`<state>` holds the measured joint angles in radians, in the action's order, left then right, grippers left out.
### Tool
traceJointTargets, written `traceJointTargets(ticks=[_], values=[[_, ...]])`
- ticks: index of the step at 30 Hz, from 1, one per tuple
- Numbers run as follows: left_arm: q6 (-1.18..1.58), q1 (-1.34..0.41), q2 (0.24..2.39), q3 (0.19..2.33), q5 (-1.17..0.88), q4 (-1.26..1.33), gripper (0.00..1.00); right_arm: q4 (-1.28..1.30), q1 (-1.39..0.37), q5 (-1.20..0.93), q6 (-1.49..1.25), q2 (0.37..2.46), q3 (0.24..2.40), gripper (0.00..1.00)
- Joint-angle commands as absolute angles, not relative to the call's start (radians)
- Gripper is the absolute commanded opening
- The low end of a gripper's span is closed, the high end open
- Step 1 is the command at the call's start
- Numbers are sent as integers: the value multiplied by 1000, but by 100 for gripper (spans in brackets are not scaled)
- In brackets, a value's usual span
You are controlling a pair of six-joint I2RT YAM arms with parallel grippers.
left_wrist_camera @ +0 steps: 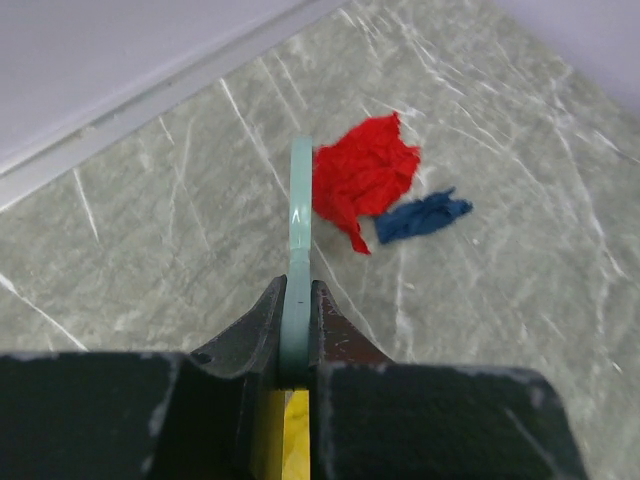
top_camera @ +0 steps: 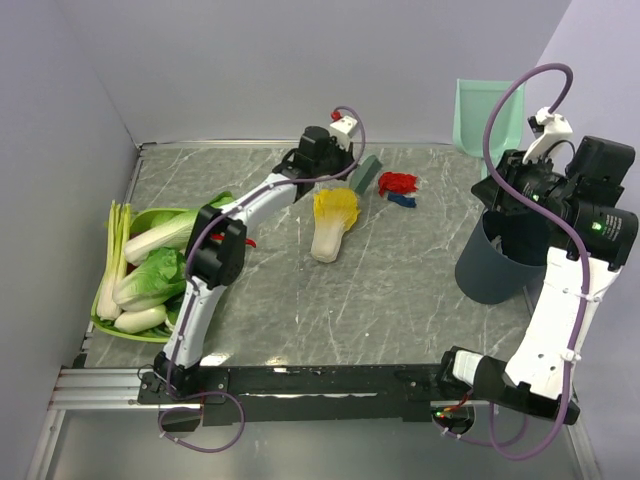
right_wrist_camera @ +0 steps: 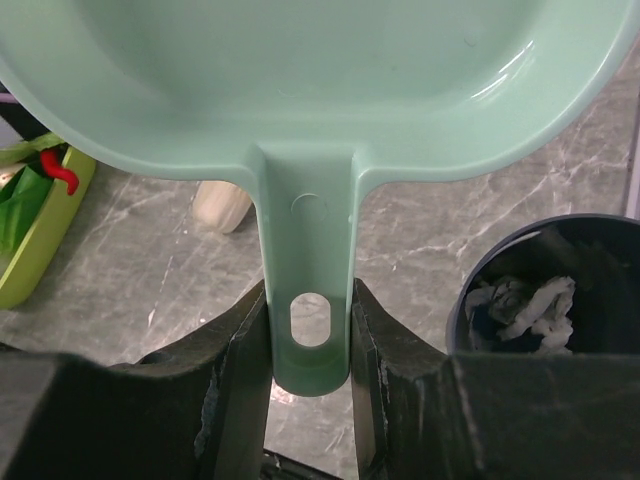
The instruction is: Sweep away the paper scraps from the table
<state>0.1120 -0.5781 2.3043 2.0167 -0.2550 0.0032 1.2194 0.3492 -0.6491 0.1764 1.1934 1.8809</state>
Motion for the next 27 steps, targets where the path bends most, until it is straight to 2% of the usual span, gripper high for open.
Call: traceJointTargets(ticks=[1,11,19,24,27], values=[[62,-629,2307,2132,-144,169,1,1180,345,-681,172,1146,1858,0],[-74,-698,2516,2299,-75,296,1,1187,344,-673,167,1164,1815,0],[-55,-712,2523,2286,-126,267,1,1192,344,-676,179,1186,1813,0],[-38,-689,2485,2266,-256,141,1,1200,344,-673,205,1189,1795,0],[-44,-673,2416,2166,-380,78,1,1204,345,-675,222,1195,1776,0]])
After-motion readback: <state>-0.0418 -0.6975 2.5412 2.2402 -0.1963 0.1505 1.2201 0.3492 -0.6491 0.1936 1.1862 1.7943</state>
